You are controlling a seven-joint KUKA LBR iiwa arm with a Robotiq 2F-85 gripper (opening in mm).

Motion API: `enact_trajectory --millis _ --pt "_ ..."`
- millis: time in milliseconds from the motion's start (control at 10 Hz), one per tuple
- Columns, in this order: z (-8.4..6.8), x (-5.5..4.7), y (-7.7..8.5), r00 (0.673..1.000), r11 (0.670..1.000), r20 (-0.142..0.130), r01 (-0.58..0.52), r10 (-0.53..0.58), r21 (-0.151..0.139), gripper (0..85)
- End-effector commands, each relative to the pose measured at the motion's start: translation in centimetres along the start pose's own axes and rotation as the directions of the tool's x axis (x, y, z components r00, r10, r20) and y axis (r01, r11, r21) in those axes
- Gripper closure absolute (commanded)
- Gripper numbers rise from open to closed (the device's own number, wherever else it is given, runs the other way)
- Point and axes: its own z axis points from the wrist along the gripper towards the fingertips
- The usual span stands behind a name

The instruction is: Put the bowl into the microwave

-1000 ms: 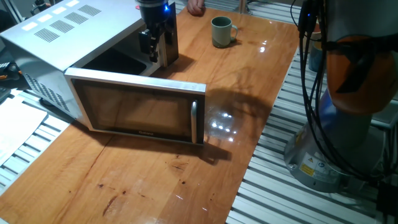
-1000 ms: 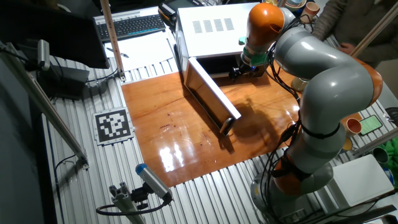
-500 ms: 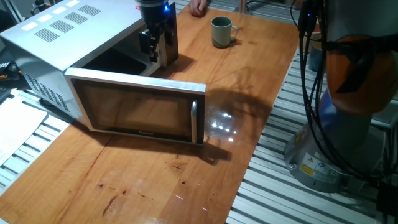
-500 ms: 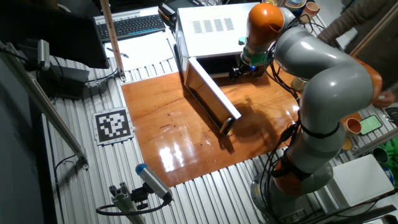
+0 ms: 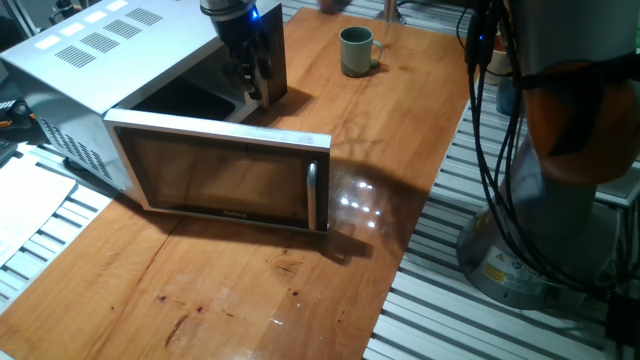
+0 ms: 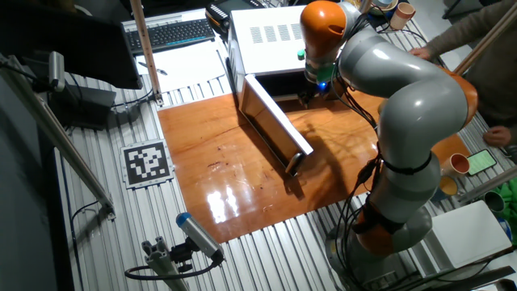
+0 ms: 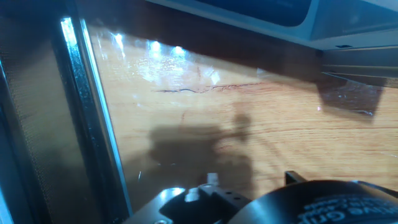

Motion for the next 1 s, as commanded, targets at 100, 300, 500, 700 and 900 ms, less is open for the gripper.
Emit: enact_trajectory --millis 100,300,500,700,900 --pt "0.01 0.00 0.01 1.000 1.000 0.001 0.002 -0.002 0.000 85.0" --pt "0.01 0.00 0.01 1.000 1.000 0.001 0.002 -0.002 0.000 85.0" --pt "0.01 0.00 0.00 1.000 1.000 0.003 0.002 -0.002 -0.001 85.0" --pt "0.01 0.00 0.00 1.000 1.000 0.003 0.002 -0.002 -0.001 85.0" --pt "0.02 0.01 0.01 1.000 1.000 0.002 0.016 -0.016 -0.001 85.0"
